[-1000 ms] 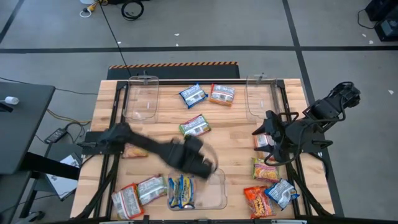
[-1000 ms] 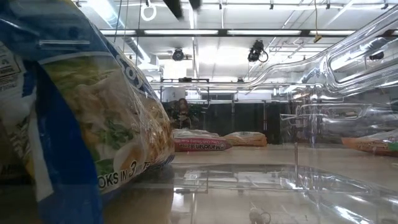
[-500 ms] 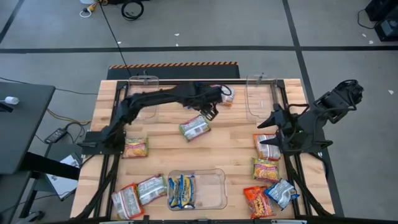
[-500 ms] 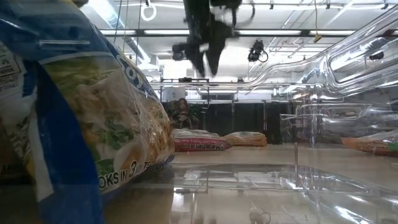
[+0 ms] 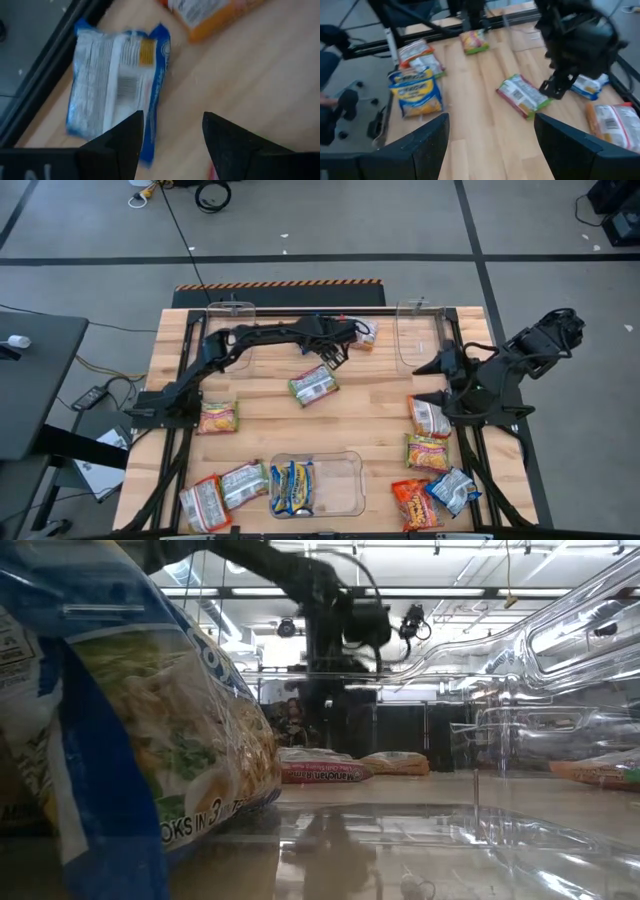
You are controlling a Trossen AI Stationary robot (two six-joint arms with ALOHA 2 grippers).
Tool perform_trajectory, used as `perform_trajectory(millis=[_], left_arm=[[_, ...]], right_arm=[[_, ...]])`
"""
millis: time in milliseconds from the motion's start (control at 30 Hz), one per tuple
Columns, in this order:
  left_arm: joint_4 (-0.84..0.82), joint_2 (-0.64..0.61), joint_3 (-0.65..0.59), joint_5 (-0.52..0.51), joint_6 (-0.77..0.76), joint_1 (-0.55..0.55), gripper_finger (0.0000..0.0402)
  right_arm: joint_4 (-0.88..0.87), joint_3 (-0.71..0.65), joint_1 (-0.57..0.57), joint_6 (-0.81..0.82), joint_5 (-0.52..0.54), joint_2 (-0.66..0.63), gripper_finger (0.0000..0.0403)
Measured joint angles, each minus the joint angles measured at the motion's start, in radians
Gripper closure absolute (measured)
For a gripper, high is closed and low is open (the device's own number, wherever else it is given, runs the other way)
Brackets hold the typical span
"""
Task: Sort Maruchan noodles
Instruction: Put the blue noodle pack into the bottom transparent bin
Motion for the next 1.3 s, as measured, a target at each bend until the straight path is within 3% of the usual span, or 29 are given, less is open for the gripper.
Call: perform_trajectory(millis=[133, 400, 700, 867, 1067, 1300], left_arm=[[0.060, 0.001, -0.076, -0.091, 0.070, -0.002, 0.0193], [0.083, 0.001, -0.204, -0.085, 0.125, 0.015, 0.0193], [0.109, -0.005, -0.260, -0.107, 0.175, 0.039, 0.0201], [0.118, -0.004, -0.261, -0.097, 0.247, 0.038, 0.0257], [0.115, -0.002, -0.263, -0.073, 0.280, 0.039, 0.0383], [-0.031, -0.018, -0.195, 0.005, 0.261, 0.016, 0.0397]], right_arm=[[0.005, 0.000, -0.032, 0.014, 0.017, 0.013, 0.0108], [0.018, 0.000, -0.118, 0.057, 0.011, 0.044, 0.0108], [0.046, 0.000, -0.142, 0.083, -0.001, 0.090, 0.0108], [0.054, 0.000, -0.142, 0.083, -0.001, 0.112, 0.0108], [0.054, 0.000, -0.142, 0.083, 0.004, 0.121, 0.0108], [0.052, 0.000, -0.156, 0.075, 0.005, 0.119, 0.0108]])
